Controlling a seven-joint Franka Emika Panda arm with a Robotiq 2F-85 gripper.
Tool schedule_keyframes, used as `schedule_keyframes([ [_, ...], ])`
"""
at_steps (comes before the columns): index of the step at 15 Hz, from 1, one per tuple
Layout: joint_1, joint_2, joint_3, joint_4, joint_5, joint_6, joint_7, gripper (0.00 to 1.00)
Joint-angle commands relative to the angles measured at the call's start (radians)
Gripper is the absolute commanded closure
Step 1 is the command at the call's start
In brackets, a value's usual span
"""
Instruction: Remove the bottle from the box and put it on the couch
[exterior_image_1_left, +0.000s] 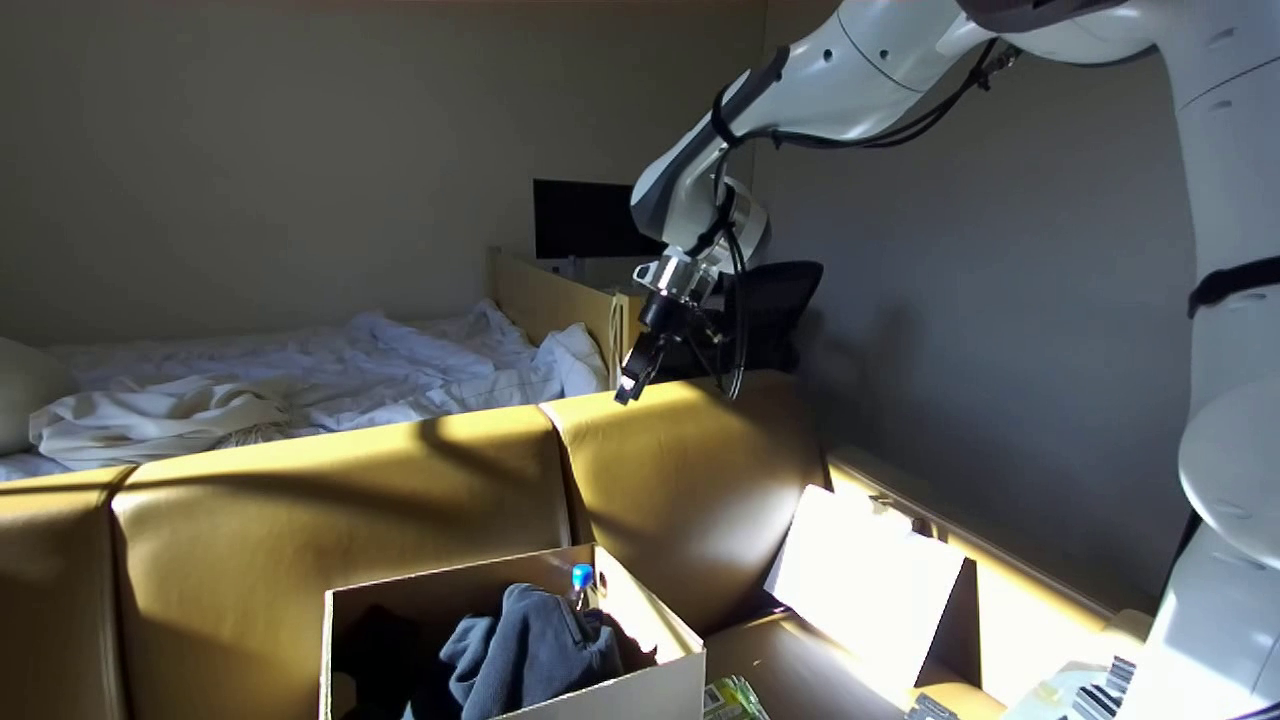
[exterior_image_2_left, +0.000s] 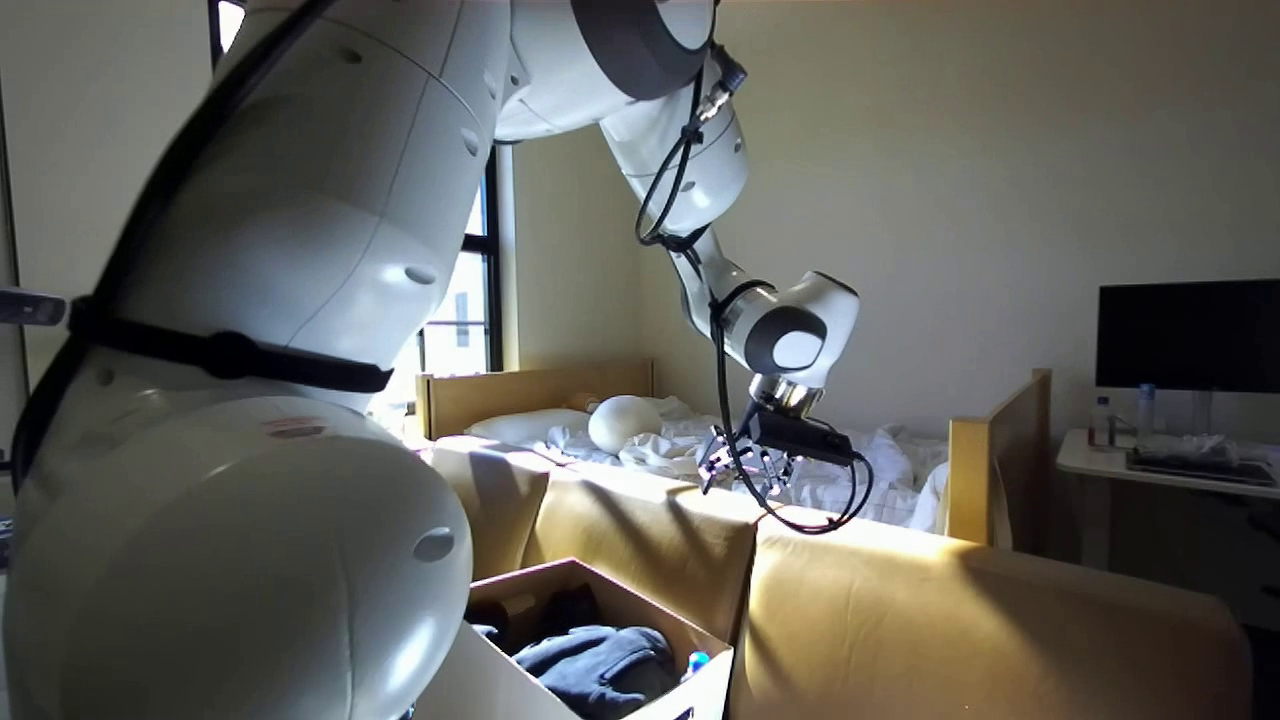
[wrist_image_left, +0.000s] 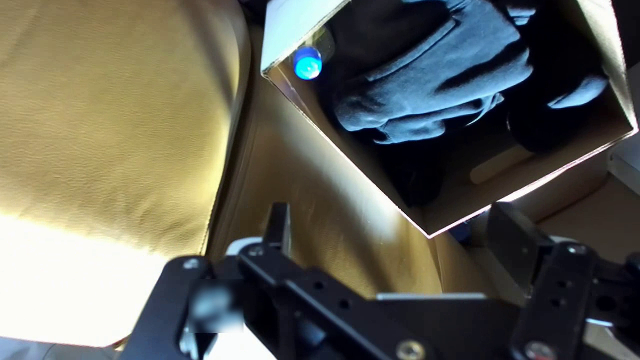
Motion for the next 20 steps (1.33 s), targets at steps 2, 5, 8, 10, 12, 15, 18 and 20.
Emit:
schedule_keyframes([
  [2,-0.014,0.073,0.075,0.029,0.071,-0.14,-0.035,0.0],
  [5,0.004,0.072,0.073,0.014,0.05,-0.127,0.0,0.0],
  [8,0.001,0.099,0.075,0.023,0.055,-0.14,0.0,0.0],
  [10,0.0,0.1,0.075,0.027,0.055,-0.141,0.0,0.0],
  [12,0.0,0.1,0.075,0.03,0.055,-0.143,0.0,0.0],
  [15,0.063,0.112,0.047,0.004,-0.068,-0.084,0.093,0.0],
  [18,0.11,0.133,0.044,-0.038,-0.178,-0.031,0.253,0.0],
  [20,0.111,0.157,0.087,-0.046,-0.167,0.014,0.268,0.0],
])
